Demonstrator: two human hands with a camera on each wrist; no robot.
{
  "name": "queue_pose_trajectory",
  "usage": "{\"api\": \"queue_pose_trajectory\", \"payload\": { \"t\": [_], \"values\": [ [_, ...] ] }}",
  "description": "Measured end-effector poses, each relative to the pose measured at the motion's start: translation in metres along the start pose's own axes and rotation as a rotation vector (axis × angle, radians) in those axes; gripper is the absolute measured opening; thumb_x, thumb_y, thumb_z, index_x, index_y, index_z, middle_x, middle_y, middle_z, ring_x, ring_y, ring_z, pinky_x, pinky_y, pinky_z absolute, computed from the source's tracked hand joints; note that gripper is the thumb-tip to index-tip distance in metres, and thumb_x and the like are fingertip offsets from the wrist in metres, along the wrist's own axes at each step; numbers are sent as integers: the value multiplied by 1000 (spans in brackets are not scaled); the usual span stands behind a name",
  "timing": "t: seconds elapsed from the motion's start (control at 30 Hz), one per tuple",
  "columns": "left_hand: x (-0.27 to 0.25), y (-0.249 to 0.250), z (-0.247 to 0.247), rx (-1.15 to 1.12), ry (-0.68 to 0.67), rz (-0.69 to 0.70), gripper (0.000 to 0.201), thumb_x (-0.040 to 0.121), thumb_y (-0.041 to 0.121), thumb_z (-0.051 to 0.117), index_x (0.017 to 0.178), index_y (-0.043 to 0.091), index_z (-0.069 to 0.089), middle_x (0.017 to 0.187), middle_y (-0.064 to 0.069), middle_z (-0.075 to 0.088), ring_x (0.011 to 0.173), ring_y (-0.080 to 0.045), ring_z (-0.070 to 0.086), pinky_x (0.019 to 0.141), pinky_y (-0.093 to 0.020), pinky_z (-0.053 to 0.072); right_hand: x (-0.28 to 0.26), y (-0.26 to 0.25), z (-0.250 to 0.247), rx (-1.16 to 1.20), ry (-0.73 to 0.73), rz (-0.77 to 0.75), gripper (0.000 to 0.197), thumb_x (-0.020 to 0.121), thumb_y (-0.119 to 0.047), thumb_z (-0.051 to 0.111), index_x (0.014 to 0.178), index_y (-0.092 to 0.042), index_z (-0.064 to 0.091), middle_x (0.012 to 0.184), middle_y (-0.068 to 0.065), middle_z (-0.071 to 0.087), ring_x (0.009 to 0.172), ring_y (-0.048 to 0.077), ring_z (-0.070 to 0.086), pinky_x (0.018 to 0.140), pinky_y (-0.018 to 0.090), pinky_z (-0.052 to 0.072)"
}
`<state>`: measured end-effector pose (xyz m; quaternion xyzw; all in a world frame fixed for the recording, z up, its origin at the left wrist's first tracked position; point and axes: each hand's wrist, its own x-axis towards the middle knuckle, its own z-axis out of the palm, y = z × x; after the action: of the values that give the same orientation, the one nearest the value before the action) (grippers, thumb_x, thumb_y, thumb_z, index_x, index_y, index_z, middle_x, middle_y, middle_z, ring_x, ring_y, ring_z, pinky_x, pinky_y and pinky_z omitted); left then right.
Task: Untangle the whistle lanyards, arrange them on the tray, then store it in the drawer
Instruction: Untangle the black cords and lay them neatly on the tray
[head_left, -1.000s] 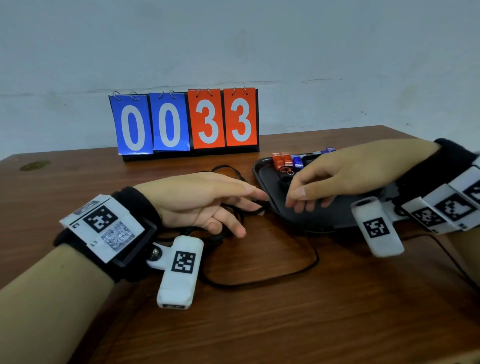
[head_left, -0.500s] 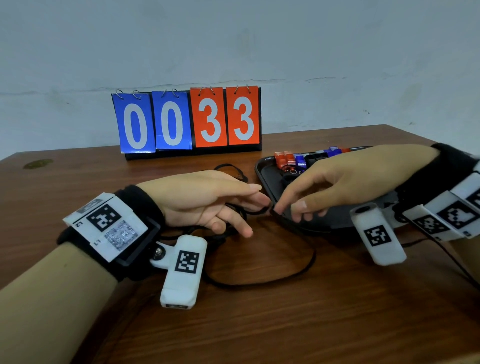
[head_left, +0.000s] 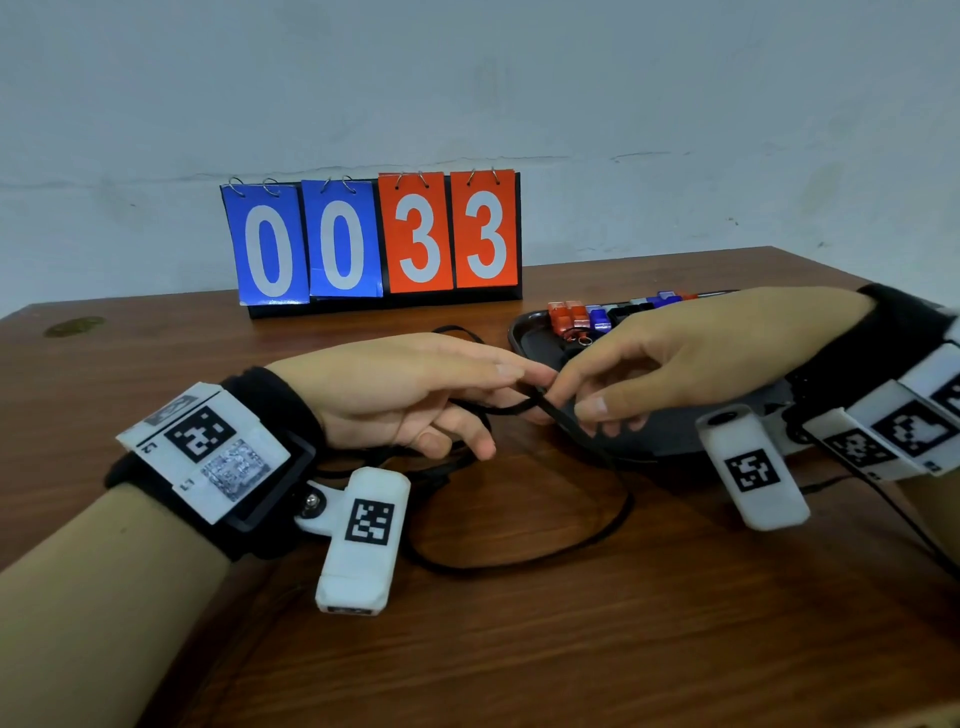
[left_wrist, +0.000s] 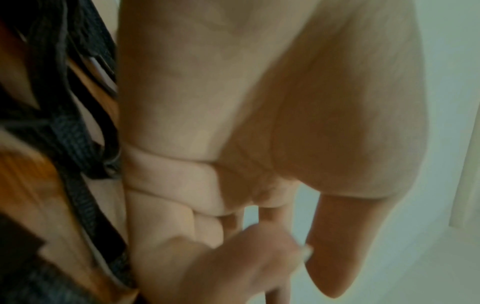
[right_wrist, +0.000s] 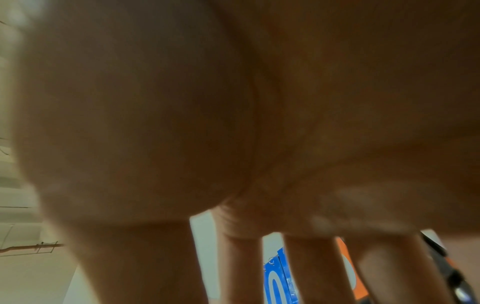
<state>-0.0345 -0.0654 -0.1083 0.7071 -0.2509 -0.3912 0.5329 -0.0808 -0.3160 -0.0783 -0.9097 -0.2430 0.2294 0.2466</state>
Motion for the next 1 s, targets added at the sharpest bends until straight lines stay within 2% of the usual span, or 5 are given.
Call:
{"api": "queue_pose_trajectory", "payload": {
  "t": [0.2, 0.37, 0.6, 0.87, 1.0],
  "values": [
    [1, 0, 1, -21, 52, -1, 42, 93, 32, 59, 128, 12, 71, 123, -9, 72, 71, -13, 67, 44, -14, 39, -1, -6, 1, -25, 25, -19, 36, 92, -43, 53, 124, -36, 67, 105, -9, 72, 100, 11, 70, 88, 32, 58],
    [0, 2, -1, -40, 62, 78, 37, 102, 24, 51, 132, 6, 65, 126, -11, 72, 65, -8, 63, 45, -12, 37, -2, -7, -1, -69, 262, -31, 13, 94, -38, 62, 105, -35, 67, 87, -15, 73, 81, 2, 70, 74, 18, 52],
    [-2, 1, 2, -56, 53, 221, 30, 92, 18, 62, 116, 6, 74, 121, -15, 74, 58, -6, 51, 39, -10, 33, -5, -15, 2, -95, 250, -58, 29, 96, -35, 59, 124, -40, 58, 77, -32, 66, 65, -3, 63, 68, 9, 46],
    [0, 2, 4, 3, 70, 238, 23, 82, 18, 71, 103, 14, 80, 108, -10, 77, 51, -3, 48, 41, -11, 31, -3, -15, 3, -45, 250, -68, 17, 95, -37, 58, 107, -28, 67, 93, -6, 76, 90, 4, 73, 87, 32, 59],
    [0, 1, 5, 17, 100, 229, 23, 82, 11, 70, 105, 11, 73, 101, -8, 79, 47, -2, 46, 42, -12, 30, -3, -13, 3, 2, 258, -101, 16, 98, -32, 56, 102, -20, 66, 94, -7, 75, 90, 10, 74, 85, 35, 60]
  ]
}}
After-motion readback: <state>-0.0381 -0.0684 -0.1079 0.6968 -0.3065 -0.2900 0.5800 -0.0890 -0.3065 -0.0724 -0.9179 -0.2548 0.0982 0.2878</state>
